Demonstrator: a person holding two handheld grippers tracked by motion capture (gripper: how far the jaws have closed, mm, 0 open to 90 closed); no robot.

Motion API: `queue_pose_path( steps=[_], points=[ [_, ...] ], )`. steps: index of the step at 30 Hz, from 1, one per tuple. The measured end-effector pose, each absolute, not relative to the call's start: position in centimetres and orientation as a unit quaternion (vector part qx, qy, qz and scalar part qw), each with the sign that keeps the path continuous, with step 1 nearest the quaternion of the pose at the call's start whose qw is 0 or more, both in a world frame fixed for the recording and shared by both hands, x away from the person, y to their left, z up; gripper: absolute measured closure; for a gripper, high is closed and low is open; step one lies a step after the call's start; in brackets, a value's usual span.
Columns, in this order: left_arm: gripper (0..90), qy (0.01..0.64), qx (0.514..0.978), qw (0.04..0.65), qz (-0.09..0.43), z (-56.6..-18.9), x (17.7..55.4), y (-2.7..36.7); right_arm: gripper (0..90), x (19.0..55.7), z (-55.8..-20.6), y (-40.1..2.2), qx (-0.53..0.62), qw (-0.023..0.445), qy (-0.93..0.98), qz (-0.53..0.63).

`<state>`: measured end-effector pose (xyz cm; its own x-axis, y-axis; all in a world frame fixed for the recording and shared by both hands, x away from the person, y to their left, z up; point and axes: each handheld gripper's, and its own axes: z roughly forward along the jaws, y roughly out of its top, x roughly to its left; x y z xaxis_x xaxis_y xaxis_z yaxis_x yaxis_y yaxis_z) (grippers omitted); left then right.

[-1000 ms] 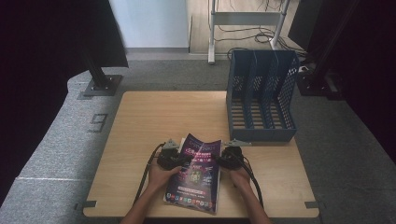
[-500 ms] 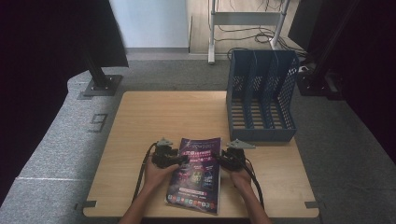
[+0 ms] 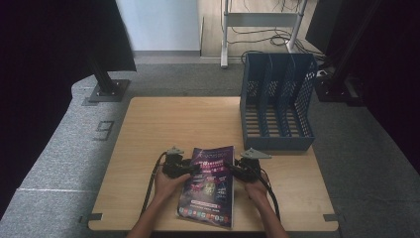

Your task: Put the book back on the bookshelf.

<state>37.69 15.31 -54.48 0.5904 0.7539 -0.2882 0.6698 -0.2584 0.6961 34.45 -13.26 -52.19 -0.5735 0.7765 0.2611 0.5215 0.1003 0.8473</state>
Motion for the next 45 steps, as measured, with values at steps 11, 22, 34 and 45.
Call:
queue_pose_path(
  steps=[11, 22, 34, 45],
  points=[
    [60.2, 0.451, 0.784, 0.424, 0.045, -54.8, 37.9, 15.7, 69.0, 34.6, -52.0, -13.2, 0.447, 0.125, 0.739, 0.488],
    [59.8, 0.448, 0.787, 0.42, 0.057, -54.8, 37.8, 15.3, 64.0, 35.8, -53.2, -13.3, 0.461, 0.099, 0.758, 0.45],
    [49.2, 0.447, 0.785, 0.428, 0.039, -54.8, 37.8, 15.3, 71.2, 35.3, -52.5, -12.9, 0.438, 0.107, 0.752, 0.481],
    [38.2, 0.452, 0.774, 0.443, 0.017, -54.9, 38.0, 15.4, 72.9, 34.2, -51.2, -12.8, 0.398, 0.12, 0.742, 0.526]
  ],
)
